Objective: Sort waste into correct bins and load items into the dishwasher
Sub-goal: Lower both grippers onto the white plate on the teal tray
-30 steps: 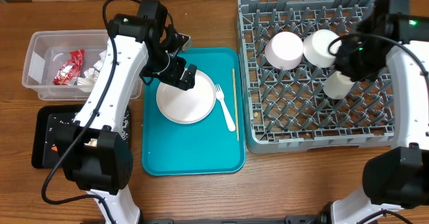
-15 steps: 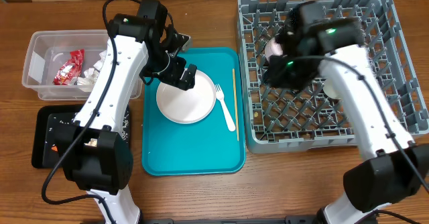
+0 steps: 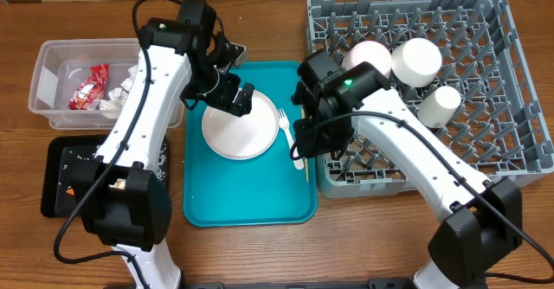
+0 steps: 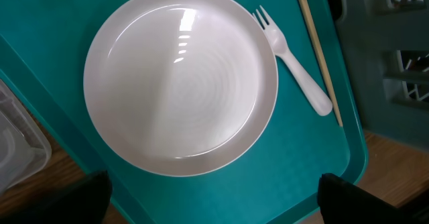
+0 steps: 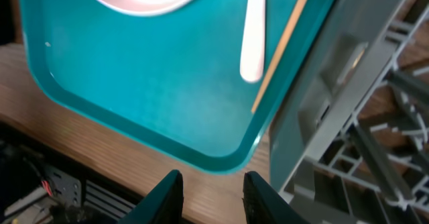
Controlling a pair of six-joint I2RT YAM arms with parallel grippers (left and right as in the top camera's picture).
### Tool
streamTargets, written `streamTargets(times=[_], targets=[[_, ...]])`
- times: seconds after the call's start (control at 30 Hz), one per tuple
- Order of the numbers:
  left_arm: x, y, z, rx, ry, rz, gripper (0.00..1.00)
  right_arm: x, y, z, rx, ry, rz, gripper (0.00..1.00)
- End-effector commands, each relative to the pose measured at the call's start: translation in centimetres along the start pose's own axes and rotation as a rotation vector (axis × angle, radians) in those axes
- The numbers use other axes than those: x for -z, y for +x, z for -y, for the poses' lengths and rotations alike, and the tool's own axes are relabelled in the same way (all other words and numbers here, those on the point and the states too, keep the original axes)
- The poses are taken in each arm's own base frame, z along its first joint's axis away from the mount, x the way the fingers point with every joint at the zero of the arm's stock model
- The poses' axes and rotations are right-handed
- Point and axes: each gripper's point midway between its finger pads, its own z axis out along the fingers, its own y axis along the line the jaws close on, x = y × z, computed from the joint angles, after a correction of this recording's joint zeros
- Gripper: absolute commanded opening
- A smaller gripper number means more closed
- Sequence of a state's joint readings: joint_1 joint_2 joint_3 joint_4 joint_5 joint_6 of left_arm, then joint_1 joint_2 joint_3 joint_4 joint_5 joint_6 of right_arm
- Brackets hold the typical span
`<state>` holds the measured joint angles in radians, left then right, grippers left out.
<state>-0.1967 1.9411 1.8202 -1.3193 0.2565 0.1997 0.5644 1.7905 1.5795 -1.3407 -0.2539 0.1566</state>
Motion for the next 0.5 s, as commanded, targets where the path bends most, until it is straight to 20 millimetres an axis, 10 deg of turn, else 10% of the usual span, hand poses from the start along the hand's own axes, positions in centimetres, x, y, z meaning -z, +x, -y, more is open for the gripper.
streamTargets(times=[0.0, 0.27, 0.37, 0.47], targets=[[1.4, -0.6, 0.4, -0.004, -0.01, 0.043, 1.0, 0.6, 0.5, 0.3, 0.01, 0.027, 0.009, 0.33], [1.6, -2.1, -1.2, -0.018, -0.102, 0.1, 1.0, 0.6, 0.5, 0.2, 0.009, 0.022, 0.007, 0.49], [1.6, -2.2, -1.3, -0.018, -0.104, 0.102, 1.0, 0.6, 0.6, -0.5, 0.01, -0.012, 0.003, 1.0], [1.6, -2.4, -1.0, -0.013, -0.09, 0.111, 1.0, 0.5, 0.9, -1.0, 0.008, -0.041, -0.012, 1.0]])
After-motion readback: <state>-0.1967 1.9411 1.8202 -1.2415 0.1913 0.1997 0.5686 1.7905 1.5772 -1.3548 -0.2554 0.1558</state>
